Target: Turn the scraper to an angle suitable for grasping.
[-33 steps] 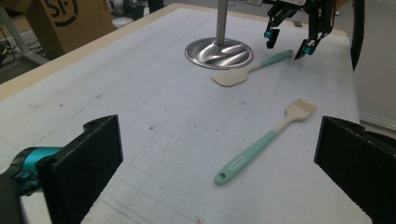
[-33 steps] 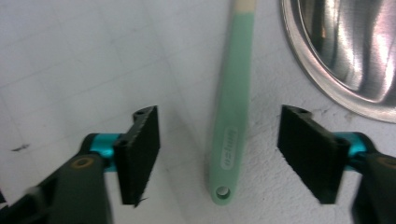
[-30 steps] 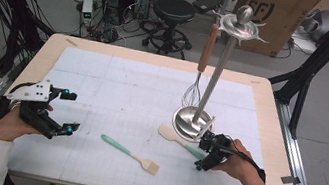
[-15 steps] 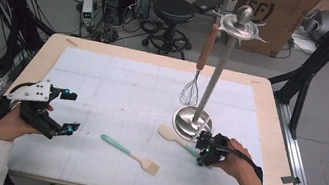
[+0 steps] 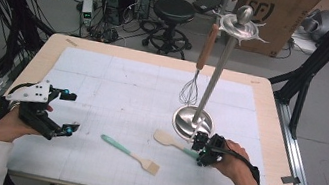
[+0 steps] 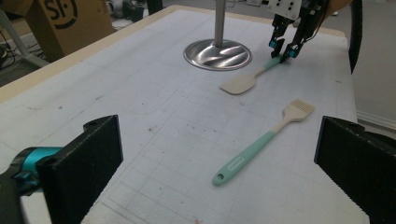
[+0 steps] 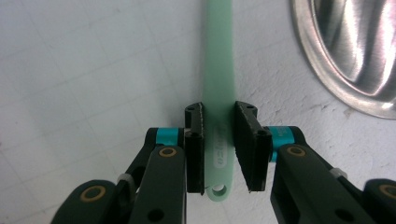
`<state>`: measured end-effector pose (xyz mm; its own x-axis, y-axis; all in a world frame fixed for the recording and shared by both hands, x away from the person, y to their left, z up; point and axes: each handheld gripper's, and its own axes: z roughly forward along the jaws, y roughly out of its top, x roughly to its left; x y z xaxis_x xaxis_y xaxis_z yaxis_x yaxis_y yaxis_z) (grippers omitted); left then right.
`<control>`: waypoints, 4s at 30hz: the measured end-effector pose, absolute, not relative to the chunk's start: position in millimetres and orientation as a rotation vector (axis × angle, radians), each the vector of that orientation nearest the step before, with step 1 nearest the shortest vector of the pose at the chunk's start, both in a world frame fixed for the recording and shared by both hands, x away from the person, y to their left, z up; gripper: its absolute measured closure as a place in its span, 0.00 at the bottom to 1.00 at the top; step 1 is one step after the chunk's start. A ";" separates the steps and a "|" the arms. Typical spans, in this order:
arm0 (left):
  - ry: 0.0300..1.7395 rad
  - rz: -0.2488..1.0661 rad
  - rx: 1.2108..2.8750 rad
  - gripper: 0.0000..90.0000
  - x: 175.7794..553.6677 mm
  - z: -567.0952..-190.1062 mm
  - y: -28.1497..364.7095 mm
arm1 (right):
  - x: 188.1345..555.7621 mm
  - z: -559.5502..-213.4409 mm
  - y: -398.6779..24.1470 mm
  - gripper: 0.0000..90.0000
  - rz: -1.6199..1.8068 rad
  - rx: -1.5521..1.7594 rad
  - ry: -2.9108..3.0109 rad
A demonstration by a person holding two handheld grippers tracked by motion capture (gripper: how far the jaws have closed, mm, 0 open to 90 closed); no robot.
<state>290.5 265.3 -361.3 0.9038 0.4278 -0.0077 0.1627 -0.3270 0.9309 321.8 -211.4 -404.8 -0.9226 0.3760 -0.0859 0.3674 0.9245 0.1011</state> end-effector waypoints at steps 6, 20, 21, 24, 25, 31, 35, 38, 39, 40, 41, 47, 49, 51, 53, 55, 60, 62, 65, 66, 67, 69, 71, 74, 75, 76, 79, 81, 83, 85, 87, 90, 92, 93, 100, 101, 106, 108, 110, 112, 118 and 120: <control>0.446 0.290 1.905 0.02 291.1 -361.3 267.0 | 317.7 -393.9 -213.9 0.83 0.232 0.560 3.001; 0.451 0.286 1.898 0.02 290.1 -361.1 270.6 | 297.1 -339.8 -201.5 0.83 0.496 0.361 3.006; 0.445 0.288 1.902 0.02 290.3 -360.9 271.3 | 296.1 -334.7 -199.0 0.83 0.515 0.344 2.999; 0.440 0.287 1.897 0.02 289.7 -360.4 273.0 | 294.6 -324.5 -193.0 0.83 0.569 0.305 2.991; 0.443 0.287 1.896 0.02 289.4 -360.2 273.5 | 294.3 -320.6 -190.2 0.83 0.591 0.286 2.988; 0.441 0.293 1.893 0.02 288.5 -359.5 276.1 | 294.2 -307.3 -177.1 0.83 0.716 0.230 2.977; 0.436 0.291 1.892 0.02 287.1 -359.0 278.4 | 295.0 -301.6 -171.8 0.83 0.809 0.201 2.971; 0.434 0.298 1.892 0.02 286.9 -358.6 280.7 | 295.3 -296.0 -170.3 0.83 0.907 0.187 2.953; 0.436 0.297 1.890 0.02 286.8 -358.5 281.2 | 295.0 -293.8 -170.2 0.83 0.928 0.190 2.938; 0.439 0.297 1.888 0.02 286.6 -358.4 281.6 | 295.2 -292.0 -170.3 0.83 0.953 0.178 2.934; 0.438 0.298 1.886 0.02 286.7 -358.3 281.8 | 295.0 -290.4 -170.5 0.83 0.984 0.179 2.930; 0.431 0.296 1.888 0.02 286.4 -357.9 281.4 | 293.2 -286.3 -168.1 0.83 1.081 0.168 2.894; 0.428 0.294 1.889 0.02 286.4 -357.8 281.1 | 292.9 -286.1 -166.4 0.83 1.088 0.165 2.889; 0.421 0.291 1.890 0.02 286.4 -357.7 281.0 | 292.5 -286.1 -164.9 0.83 1.105 0.164 2.889; 0.418 0.286 1.891 0.02 285.9 -357.4 280.8 | 292.6 -287.0 -163.8 0.83 1.131 0.165 2.889; 0.410 0.287 1.892 0.02 285.5 -356.6 281.4 | 292.9 -290.0 -162.0 0.83 1.153 0.166 2.895; 0.406 0.290 1.885 0.02 283.8 -354.5 284.0 | 294.2 -301.3 -152.7 0.83 1.158 0.161 2.913; 0.399 0.287 1.887 0.02 283.7 -354.2 285.2 | 295.5 -305.5 -147.6 0.82 1.154 0.151 2.923; 0.398 0.283 1.885 0.02 283.7 -354.5 286.3 | 297.3 -310.4 -140.1 0.82 1.138 0.159 2.938; 0.396 0.281 1.884 0.02 283.7 -354.7 286.6 | 298.5 -312.7 -136.2 0.82 1.130 0.153 2.940; 0.397 0.281 1.884 0.02 283.5 -354.7 287.2 | 299.3 -314.4 -133.1 0.82 1.117 0.150 2.944; 0.395 0.280 1.879 0.02 283.1 -354.4 287.8 | 300.6 -318.5 -126.8 0.82 1.111 0.147 2.950; 0.392 0.282 1.876 0.02 282.5 -353.8 288.8 | 302.5 -323.3 -120.8 0.82 1.116 0.136 2.962; 0.387 0.287 1.877 0.02 281.3 -352.8 290.2 | 305.2 -331.6 -112.6 0.82 1.111 0.128 2.976; 0.386 0.288 1.877 0.02 280.9 -352.6 290.6 | 305.8 -335.0 -110.3 0.82 1.117 0.127 2.980; 0.384 0.289 1.876 0.02 280.3 -352.4 291.3 | 306.3 -337.7 -108.7 0.82 1.123 0.126 2.978; 0.385 0.289 1.874 0.02 279.7 -352.6 292.4 | 306.6 -346.7 -101.7 0.82 1.113 0.119 2.972; 0.387 0.289 1.875 0.02 279.6 -352.7 292.6 | 307.3 -351.8 -97.7 0.82 1.122 0.107 2.971; 0.383 0.288 1.874 0.02 279.5 -352.5 292.7 | 307.2 -356.4 -94.1 0.82 1.118 0.104 2.973; 0.382 0.288 1.873 0.02 279.3 -352.1 292.8 | 308.2 -359.4 -91.4 0.82 1.111 0.086 2.968; 0.378 0.289 1.872 0.02 279.3 -351.3 293.1 | 308.8 -361.6 -88.0 0.82 1.115 0.086 2.962; 0.378 0.287 1.864 0.02 279.0 -350.4 293.7 | 310.8 -363.0 -83.8 0.82 1.114 0.082 2.969; 0.370 0.285 1.867 0.02 279.3 -350.0 294.0 | 311.7 -364.6 -81.2 0.82 1.106 0.085 2.968; 0.370 0.282 1.864 0.02 279.2 -350.1 293.5 | 311.9 -365.3 -80.0 0.82 1.099 0.095 2.977; 0.370 0.278 1.865 0.02 279.5 -350.0 293.3 | 312.5 -374.0 -70.7 0.82 1.038 0.100 2.990; 0.369 0.281 1.865 0.02 279.4 -349.8 294.0 | 313.0 -376.8 -69.3 0.82 1.046 0.104 2.992; 0.369 0.284 1.860 0.02 278.5 -349.2 295.8 | 315.0 -387.3 -64.3 0.82 1.002 0.117 3.020; 0.369 0.283 1.863 0.02 278.2 -349.5 295.5 | 314.4 -390.0 -62.0 0.82 0.979 0.109 3.030; 0.368 0.282 1.865 0.02 278.3 -349.8 295.0 | 313.9 -393.4 -58.9 0.82 0.954 0.096 3.042; 0.366 0.283 1.870 0.02 278.5 -350.0 294.5 | 313.1 -396.6 -56.3 0.82 0.934 0.067 3.044; 0.361 0.275 1.883 0.02 279.3 -351.3 291.4 | 311.9 -402.8 -51.7 0.82 0.878 0.062 3.071; 0.361 0.272 1.885 0.02 279.6 -351.5 290.8 | 311.4 -404.4 -50.1 0.82 0.854 0.057 3.074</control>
<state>279.6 290.8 -351.5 0.9259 0.3776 0.0117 0.1154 -0.3121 0.9430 311.4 -50.1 -404.4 -0.9982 0.0215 0.0566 0.0476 0.8563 0.5144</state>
